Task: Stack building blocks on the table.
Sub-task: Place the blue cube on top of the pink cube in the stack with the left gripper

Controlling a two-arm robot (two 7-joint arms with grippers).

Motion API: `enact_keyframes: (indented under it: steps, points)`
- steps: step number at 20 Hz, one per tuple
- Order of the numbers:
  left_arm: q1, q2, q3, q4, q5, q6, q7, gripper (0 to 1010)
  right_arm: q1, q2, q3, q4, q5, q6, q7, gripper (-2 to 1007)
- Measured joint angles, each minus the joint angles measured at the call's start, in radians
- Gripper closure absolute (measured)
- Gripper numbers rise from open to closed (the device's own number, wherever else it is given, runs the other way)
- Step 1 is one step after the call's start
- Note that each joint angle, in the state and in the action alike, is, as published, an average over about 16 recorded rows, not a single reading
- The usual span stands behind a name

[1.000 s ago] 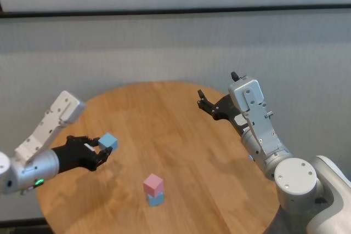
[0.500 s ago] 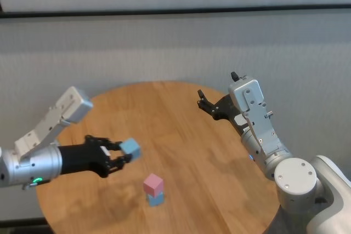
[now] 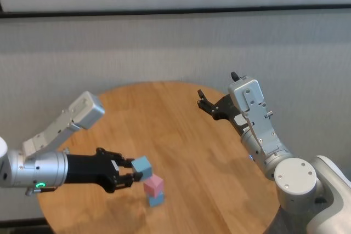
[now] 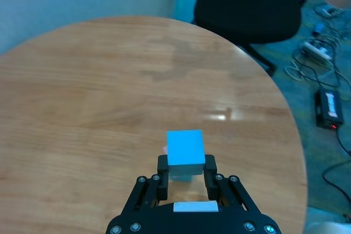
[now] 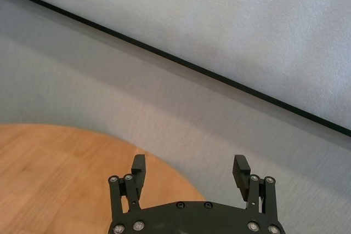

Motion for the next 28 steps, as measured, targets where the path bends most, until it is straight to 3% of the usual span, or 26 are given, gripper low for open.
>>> enact_keyframes:
  steps: [5,11,28]
  points:
    - [-0.022,0.005,0.035,0.009,-0.001,0.013,-0.025,624,0.000,0.000,0.000,0.000,0.000,0.000,0.000,4]
    - [-0.046,-0.004,0.068,0.033,0.000,0.008,-0.034,624,0.000,0.000,0.000,0.000,0.000,0.000,0.000,4]
    - [-0.082,-0.029,0.117,0.095,-0.020,-0.012,-0.003,624,0.000,0.000,0.000,0.000,0.000,0.000,0.000,4]
